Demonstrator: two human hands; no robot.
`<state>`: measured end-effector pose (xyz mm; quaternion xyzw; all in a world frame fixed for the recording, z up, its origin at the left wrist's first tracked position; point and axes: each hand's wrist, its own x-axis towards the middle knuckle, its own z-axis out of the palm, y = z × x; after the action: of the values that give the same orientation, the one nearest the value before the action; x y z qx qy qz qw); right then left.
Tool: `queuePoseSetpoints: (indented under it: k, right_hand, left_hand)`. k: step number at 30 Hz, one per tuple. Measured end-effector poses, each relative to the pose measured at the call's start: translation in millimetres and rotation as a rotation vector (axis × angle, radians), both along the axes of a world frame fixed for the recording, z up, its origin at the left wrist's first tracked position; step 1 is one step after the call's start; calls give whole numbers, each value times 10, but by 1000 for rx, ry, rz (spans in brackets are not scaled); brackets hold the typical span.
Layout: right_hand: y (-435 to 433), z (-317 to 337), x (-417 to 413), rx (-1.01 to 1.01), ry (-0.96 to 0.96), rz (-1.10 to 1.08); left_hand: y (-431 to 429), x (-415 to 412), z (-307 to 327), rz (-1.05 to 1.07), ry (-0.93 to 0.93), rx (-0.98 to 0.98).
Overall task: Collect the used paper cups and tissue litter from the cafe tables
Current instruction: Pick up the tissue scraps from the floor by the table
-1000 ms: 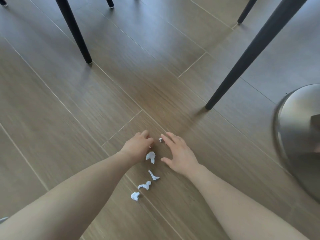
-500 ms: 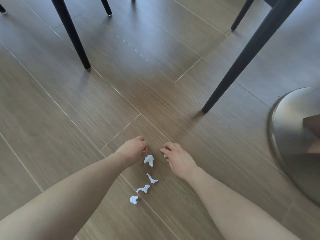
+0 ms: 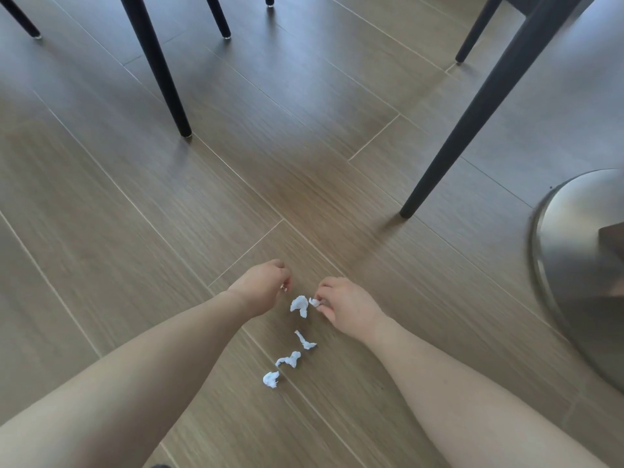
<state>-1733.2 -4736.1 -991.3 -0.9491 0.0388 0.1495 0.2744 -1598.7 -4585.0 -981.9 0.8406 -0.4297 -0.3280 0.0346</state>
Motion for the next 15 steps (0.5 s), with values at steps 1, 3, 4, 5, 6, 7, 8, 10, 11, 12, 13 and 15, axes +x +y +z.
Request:
queuePoseSetpoints:
  k: [1,3,4,5,6,7,8,10,11,12,13,15]
  right_hand:
    - [35,-7,13,-4,8,12]
    - [104,-25,22,-4,28,24]
    - [138,-34,25,-1,37,33]
    - [169,-45,31,4,48,50]
    - [197,-55,42,4,68,75]
    - [221,-61,57,-3,98,110]
    - [247,-67,73,-19,125,151]
    - [302,-79,96,-66,137,210]
    - [327,-85,100,-84,132,211]
    - [342,-92,94,-98,129,196]
    - [342,-101,83,-101,130,173]
    - [299,-117,51,-75,131,119]
  left_hand:
    - [31,-18,7,1,3,5]
    - [107,-63,12,-8,15,21]
    - [151,-84,12,-11,21,28]
    - [192,-101,13,-12,26,32]
    - [230,-112,17,-12,29,34]
    - [264,-119,25,-11,31,38]
    - [294,-123,34,-11,35,43]
    - [343,-123,54,-8,47,58]
    - [361,-119,64,-5,51,67]
    - [375,-115,73,-5,53,74]
    - [382,-111,82,-5,54,78]
    - [376,-103,94,-10,47,75]
